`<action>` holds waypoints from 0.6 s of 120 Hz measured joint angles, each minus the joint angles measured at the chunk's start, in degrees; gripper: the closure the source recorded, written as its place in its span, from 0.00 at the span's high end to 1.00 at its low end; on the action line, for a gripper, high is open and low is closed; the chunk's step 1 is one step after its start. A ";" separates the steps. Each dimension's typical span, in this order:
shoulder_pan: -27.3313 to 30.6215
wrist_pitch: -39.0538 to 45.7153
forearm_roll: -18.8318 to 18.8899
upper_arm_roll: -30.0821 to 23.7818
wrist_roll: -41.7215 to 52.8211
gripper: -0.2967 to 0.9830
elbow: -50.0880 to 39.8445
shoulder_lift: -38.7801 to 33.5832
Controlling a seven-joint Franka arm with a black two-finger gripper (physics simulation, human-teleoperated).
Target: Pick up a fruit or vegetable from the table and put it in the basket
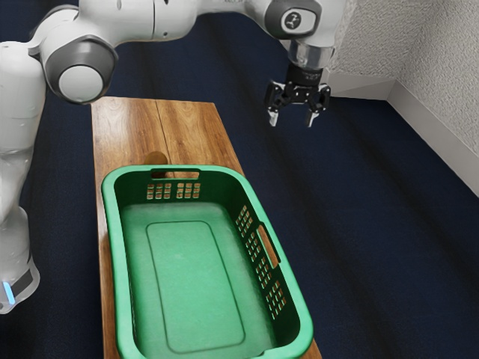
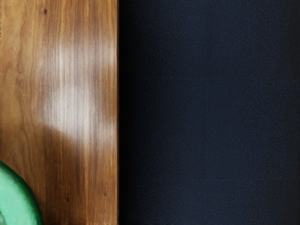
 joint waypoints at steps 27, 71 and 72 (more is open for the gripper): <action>0.59 0.96 -0.27 -0.33 -7.21 0.77 -0.05 0.03; 3.35 -0.72 -3.30 0.22 12.40 0.77 -1.99 -1.09; 3.29 -0.69 -3.29 0.21 13.17 0.77 -2.48 -1.31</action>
